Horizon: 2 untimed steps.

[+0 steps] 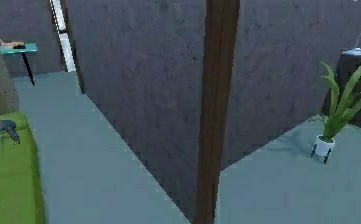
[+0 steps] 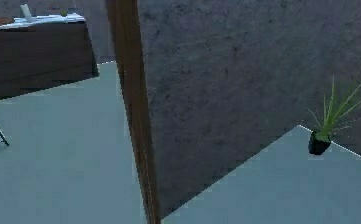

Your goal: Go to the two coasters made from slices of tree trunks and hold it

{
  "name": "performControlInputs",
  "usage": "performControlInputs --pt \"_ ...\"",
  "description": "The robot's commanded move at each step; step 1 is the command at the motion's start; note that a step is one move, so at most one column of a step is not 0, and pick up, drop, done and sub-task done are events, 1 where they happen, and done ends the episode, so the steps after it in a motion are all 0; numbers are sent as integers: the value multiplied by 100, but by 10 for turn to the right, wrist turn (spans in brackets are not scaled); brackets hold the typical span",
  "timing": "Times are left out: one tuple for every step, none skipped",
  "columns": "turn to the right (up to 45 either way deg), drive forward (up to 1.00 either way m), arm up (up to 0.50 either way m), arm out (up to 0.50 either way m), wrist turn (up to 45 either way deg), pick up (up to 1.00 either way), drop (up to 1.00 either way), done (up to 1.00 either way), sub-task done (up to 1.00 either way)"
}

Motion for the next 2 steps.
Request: performControlInputs --pt "450 0 0 0 0 0 0 0 0" --pt "90 0 0 0 0 0 0 0 0"
